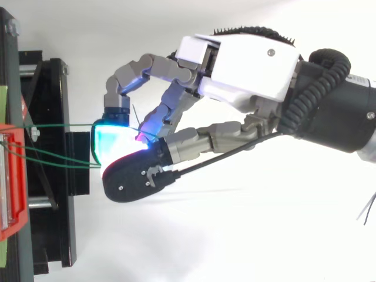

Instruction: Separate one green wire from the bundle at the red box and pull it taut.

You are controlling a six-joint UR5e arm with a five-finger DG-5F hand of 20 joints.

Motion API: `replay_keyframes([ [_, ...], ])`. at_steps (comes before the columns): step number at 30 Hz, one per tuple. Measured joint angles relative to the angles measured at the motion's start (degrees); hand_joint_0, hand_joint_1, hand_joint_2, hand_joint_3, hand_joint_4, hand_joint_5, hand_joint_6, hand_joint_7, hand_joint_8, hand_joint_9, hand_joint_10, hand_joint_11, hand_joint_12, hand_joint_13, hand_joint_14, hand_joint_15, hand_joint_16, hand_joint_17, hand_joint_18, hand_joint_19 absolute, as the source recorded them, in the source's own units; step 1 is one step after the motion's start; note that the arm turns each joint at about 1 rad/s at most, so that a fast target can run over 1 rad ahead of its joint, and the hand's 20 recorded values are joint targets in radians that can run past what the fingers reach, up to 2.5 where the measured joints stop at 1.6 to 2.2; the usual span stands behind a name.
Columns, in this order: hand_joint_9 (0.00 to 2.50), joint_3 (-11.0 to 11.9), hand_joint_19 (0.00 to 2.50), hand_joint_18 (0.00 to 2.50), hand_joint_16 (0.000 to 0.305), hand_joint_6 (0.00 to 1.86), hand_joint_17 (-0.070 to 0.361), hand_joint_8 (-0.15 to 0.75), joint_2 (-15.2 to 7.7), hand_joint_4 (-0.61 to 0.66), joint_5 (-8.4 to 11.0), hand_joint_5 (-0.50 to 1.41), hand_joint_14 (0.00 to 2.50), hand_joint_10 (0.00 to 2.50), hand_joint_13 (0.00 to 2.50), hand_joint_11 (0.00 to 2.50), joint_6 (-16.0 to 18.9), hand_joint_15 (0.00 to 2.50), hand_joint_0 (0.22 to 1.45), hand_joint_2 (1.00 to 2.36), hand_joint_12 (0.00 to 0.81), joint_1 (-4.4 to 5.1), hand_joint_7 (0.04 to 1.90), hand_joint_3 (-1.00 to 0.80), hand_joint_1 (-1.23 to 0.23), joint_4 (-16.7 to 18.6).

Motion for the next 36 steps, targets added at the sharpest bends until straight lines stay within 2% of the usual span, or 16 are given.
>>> replay_keyframes([
  [7, 1.21, -0.4, 0.69, 0.87, 0.053, 0.85, 0.12, 0.264, 0.0, 0.11, 0.34, -0.18, 0.03, 0.02, 1.12, 1.35, 1.0, 0.85, 0.51, 1.0, 0.396, -0.22, 0.96, -0.5, -0.64, 0.0],
  [8, 1.21, -0.4, 0.69, 0.88, 0.052, 0.84, 0.118, 0.261, 0.0, 0.1, 0.39, -0.18, 0.03, 0.02, 1.14, 1.35, 1.0, 0.88, 0.53, 1.0, 0.389, -0.23, 0.96, -0.5, -0.66, -0.3],
  [9, 1.23, -0.4, 0.71, 0.87, 0.049, 0.84, 0.111, 0.245, 0.0, 0.08, 0.44, -0.17, 0.03, 0.02, 1.18, 1.38, 1.1, 0.93, 0.61, 1.0, 0.369, -0.23, 0.99, -0.49, -0.68, -0.5],
  [10, 1.23, -0.4, 0.7, 0.88, 0.049, 0.85, 0.111, 0.244, 0.0, 0.07, 0.55, -0.17, 0.03, 0.02, 1.18, 1.4, 1.1, 0.95, 0.63, 1.01, 0.365, -0.23, 1.0, -0.42, -0.72, -0.9],
  [14, 1.21, -0.4, 0.69, 0.88, 0.05, 0.85, 0.111, 0.244, 0.0, 0.06, 0.93, -0.18, 0.03, 0.02, 1.18, 1.39, 1.1, 0.96, 0.64, 1.01, 0.368, -0.25, 1.02, -0.36, -0.79, -1.7],
  [16, 1.16, -0.4, 0.68, 0.86, 0.049, 0.86, 0.111, 0.232, 0.0, 0.07, 1.05, -0.18, 0.03, 0.02, 1.1, 1.37, 1.1, 0.92, 0.64, 1.01, 0.369, -0.25, 0.99, -0.4, -0.86, -1.8],
  [19, 1.16, -0.3, 0.68, 0.85, 0.049, 0.86, 0.11, 0.237, 0.0, 0.08, 1.13, -0.18, 0.03, 0.02, 1.09, 1.37, 1.1, 0.92, 0.61, 1.0, 0.374, -0.25, 0.99, -0.48, -0.87, -1.9],
  [20, 1.17, -0.2, 0.69, 0.85, 0.049, 0.86, 0.111, 0.248, 0.0, 0.08, 1.11, -0.18, 0.03, 0.02, 1.08, 1.38, 1.1, 0.91, 0.58, 1.0, 0.38, -0.25, 0.98, -0.5, -0.85, -1.9],
  [21, 1.21, -0.1, 0.68, 0.88, 0.053, 0.86, 0.12, 0.273, 0.0, 0.1, 1.09, -0.17, 0.03, 0.02, 1.09, 1.35, 1.1, 0.89, 0.5, 1.0, 0.407, -0.25, 0.96, -0.5, -0.68, -1.9],
  [23, 1.21, 0.4, 0.68, 0.89, 0.055, 0.86, 0.123, 0.277, 0.0, 0.1, 1.03, -0.17, 0.03, 0.01, 1.09, 1.36, 1.0, 0.89, 0.49, 1.0, 0.414, -0.25, 0.96, -0.5, -0.6, -1.9],
  [27, 1.22, 2.3, 0.7, 0.88, 0.053, 0.85, 0.12, 0.275, 0.0, 0.1, 0.94, -0.16, 0.03, 0.02, 1.1, 1.36, 0.0, 0.88, 0.51, 1.0, 0.407, -0.35, 1.0, -0.5, -0.49, -3.1],
  [29, 1.22, 4.5, 0.71, 0.85, 0.05, 0.84, 0.113, 0.252, 0.0, 0.09, 0.92, -0.16, 0.03, 0.02, 1.09, 1.36, -1.2, 0.89, 0.56, 1.0, 0.39, -0.44, 1.02, -0.5, -0.49, -5.1],
  [32, 1.23, 7.6, 0.71, 0.85, 0.049, 0.85, 0.111, 0.248, 0.0, 0.07, 0.91, -0.16, 0.03, 0.02, 1.09, 1.38, -3.0, 0.89, 0.61, 1.01, 0.383, -0.49, 1.03, -0.37, -0.61, -9.1],
  [36, 1.2, 9.5, 0.7, 0.85, 0.05, 0.86, 0.112, 0.248, 0.0, 0.07, 0.9, -0.17, 0.03, 0.02, 1.08, 1.38, -4.4, 0.89, 0.61, 1.01, 0.386, -0.49, 1.02, -0.29, -0.75, -12.7],
])
